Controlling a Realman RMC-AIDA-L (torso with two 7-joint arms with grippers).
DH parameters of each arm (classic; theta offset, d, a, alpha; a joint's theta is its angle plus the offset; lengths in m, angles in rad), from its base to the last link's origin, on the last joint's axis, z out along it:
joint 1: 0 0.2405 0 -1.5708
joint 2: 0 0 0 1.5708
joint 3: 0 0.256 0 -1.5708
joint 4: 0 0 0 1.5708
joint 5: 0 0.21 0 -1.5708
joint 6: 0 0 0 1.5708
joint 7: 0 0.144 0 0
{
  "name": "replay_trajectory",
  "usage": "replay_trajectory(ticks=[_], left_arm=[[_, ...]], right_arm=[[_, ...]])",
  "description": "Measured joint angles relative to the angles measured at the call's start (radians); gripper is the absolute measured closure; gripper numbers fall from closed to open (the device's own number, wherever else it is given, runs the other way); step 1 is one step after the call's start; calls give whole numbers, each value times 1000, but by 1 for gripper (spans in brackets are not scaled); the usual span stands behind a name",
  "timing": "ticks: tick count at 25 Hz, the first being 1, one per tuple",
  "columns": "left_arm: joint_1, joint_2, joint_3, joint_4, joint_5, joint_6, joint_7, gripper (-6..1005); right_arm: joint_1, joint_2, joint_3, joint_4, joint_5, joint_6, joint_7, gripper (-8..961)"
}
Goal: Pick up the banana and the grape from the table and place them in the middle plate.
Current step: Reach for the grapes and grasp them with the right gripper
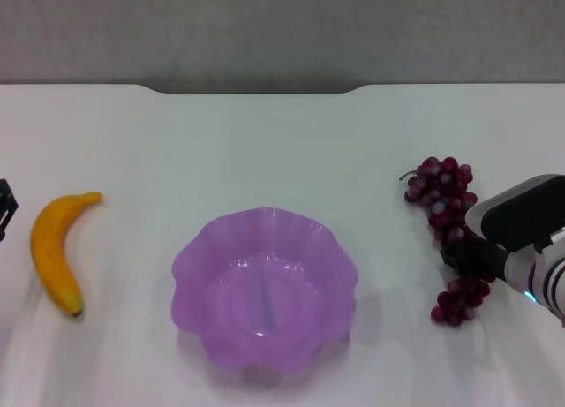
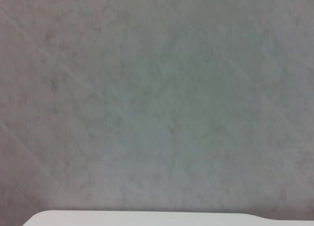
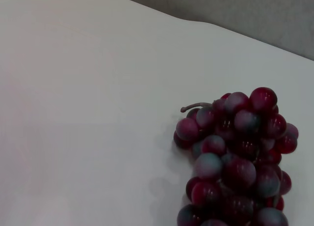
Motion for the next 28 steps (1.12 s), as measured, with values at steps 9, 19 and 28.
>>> replay_trajectory(ticks=[9,19,28], left_arm=[[4,0,0,0,0,0,0,149],[5,0,0,0,0,0,0,148],[5,0,0,0,0,0,0,149]], right_arm=[[0,-3,2,0,-2,-9,-1,414],[0,-5,2,-1,-3,-9,-1,512],[3,-5,8,0,-3,-9,-1,517]])
